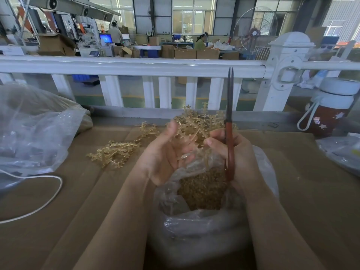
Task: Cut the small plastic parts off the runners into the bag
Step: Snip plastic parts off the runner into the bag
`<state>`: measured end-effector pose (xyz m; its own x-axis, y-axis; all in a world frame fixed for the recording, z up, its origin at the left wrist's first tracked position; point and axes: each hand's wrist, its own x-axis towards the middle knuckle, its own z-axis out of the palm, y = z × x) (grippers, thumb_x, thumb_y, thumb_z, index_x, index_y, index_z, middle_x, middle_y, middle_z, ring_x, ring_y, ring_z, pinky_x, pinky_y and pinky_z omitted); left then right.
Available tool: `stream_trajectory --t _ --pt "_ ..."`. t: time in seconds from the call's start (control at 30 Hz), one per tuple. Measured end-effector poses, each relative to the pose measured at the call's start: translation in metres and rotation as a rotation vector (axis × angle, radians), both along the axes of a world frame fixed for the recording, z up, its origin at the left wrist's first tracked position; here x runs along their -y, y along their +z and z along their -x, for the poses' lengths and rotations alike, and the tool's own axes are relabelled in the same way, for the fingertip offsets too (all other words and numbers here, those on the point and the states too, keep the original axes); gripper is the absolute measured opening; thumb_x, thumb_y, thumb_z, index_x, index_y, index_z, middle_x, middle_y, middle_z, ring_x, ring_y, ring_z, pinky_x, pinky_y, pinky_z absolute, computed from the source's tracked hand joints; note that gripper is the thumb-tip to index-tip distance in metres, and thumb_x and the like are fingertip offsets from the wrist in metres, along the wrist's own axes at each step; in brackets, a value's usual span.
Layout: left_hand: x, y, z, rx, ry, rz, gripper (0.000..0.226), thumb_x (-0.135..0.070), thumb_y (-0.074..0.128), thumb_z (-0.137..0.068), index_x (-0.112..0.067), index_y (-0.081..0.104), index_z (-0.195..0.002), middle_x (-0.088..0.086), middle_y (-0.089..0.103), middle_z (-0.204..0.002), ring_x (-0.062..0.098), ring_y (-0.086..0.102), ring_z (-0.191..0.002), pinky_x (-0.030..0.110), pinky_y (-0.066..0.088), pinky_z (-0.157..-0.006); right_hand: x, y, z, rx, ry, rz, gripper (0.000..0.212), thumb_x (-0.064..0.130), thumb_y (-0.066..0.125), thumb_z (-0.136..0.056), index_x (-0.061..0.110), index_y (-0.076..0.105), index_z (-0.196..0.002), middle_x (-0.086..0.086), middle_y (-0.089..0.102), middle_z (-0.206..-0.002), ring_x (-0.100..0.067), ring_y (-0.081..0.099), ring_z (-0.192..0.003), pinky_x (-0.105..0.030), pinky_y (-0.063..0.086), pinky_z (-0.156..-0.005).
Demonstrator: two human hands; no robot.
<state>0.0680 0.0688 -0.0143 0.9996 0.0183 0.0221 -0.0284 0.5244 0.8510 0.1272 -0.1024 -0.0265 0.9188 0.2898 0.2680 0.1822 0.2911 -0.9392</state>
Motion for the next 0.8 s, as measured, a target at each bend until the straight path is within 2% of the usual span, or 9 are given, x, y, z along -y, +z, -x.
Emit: stream_trajectory --t 0.07,0.17,0.27,0.37,0.43,0.53,0.63,0.73,0.8 --pt "-0.0006 -0.0016 0.0009 -0.016 -0.062 -0.005 0.071 -0.035 0.098 -0.048 -0.013 0.06 -0.104 0.012 0.07 -0.109 0.022 0.071 -0.089 0.032 0.06 -0.071 0.001 -0.0009 -0.0007 0.006 -0.028 -0.027 0.016 0.021 0.083 -0.067 0.021 0.075 -0.081 -0.013 0.068 -0.092 -0.029 0.068 -0.09 -0.053 0.055 -0.093" --pt "0.0011 -0.0052 -0.0003 -0.08 -0.004 -0.026 0.045 -0.002 0.085 -0.062 -0.012 0.057 -0.096 0.011 0.075 -0.093 0.017 0.074 -0.076 0.023 0.058 -0.061 0.0012 -0.0022 -0.0012 0.032 -0.037 -0.042 0.014 0.02 0.083 -0.07 0.022 0.075 -0.081 -0.018 0.067 -0.095 -0.036 0.066 -0.095 -0.062 0.05 -0.099" --pt "0.0032 -0.0055 -0.0026 -0.084 0.028 -0.062 0.026 -0.004 0.08 -0.064 -0.011 0.067 -0.086 0.008 0.074 -0.085 0.007 0.066 -0.061 0.016 0.051 -0.051 -0.0007 -0.0024 -0.0023 0.038 -0.054 -0.037 0.015 0.019 0.083 -0.068 0.023 0.075 -0.079 -0.011 0.069 -0.09 -0.029 0.067 -0.091 -0.054 0.053 -0.097" --pt "0.0037 -0.0052 -0.0026 -0.056 0.053 -0.092 0.019 -0.008 0.081 -0.062 -0.012 0.074 -0.079 0.004 0.073 -0.08 0.004 0.06 -0.056 0.013 0.045 -0.048 -0.0019 -0.0037 -0.0035 0.043 -0.057 -0.021 0.016 0.018 0.082 -0.068 0.021 0.073 -0.081 -0.002 0.07 -0.083 -0.021 0.067 -0.084 -0.043 0.055 -0.087" --pt "0.004 -0.0051 -0.0021 -0.037 0.068 -0.106 0.022 -0.008 0.081 -0.064 -0.009 0.073 -0.084 0.005 0.073 -0.08 0.004 0.058 -0.056 0.014 0.044 -0.048 -0.0019 -0.0041 -0.0033 0.036 -0.062 -0.011 0.017 0.02 0.083 -0.068 0.02 0.073 -0.082 -0.003 0.07 -0.083 -0.021 0.067 -0.081 -0.039 0.054 -0.081" --pt "0.0042 -0.0037 -0.0021 -0.021 0.102 -0.075 0.023 -0.008 0.079 -0.067 -0.007 0.07 -0.088 0.007 0.074 -0.081 0.005 0.06 -0.058 0.014 0.046 -0.051 -0.0017 -0.004 -0.0028 0.034 -0.092 0.003 0.023 0.024 0.083 -0.067 0.017 0.072 -0.087 -0.003 0.07 -0.086 -0.022 0.068 -0.086 -0.04 0.055 -0.086" --pt "0.0023 -0.0018 -0.0022 -0.004 0.137 -0.023 0.022 -0.013 0.076 -0.069 -0.009 0.068 -0.089 0.003 0.075 -0.082 0.007 0.066 -0.066 0.016 0.051 -0.059 -0.0021 -0.0048 -0.0035 0.095 -0.121 0.064 0.03 0.031 0.082 -0.068 0.015 0.07 -0.092 0.009 0.07 -0.081 -0.012 0.068 -0.085 -0.029 0.055 -0.083" --pt "0.0012 -0.0013 -0.0025 0.018 0.168 -0.03 0.02 -0.017 0.075 -0.072 -0.012 0.066 -0.089 0.003 0.075 -0.086 0.009 0.068 -0.07 0.019 0.053 -0.062 -0.0039 -0.0063 -0.0049 0.116 -0.127 0.103 0.026 0.03 0.082 -0.07 0.017 0.07 -0.09 0.015 0.069 -0.075 -0.002 0.067 -0.078 -0.019 0.052 -0.074" --pt "0.0031 -0.0017 -0.0032 0.041 0.188 -0.067 0.016 -0.016 0.073 -0.075 -0.012 0.065 -0.088 0.004 0.075 -0.085 0.009 0.069 -0.07 0.019 0.054 -0.062 -0.0045 -0.0068 -0.0049 0.125 -0.109 0.115 0.022 0.031 0.082 -0.07 0.019 0.072 -0.085 0.012 0.071 -0.076 -0.005 0.068 -0.077 -0.021 0.052 -0.074"
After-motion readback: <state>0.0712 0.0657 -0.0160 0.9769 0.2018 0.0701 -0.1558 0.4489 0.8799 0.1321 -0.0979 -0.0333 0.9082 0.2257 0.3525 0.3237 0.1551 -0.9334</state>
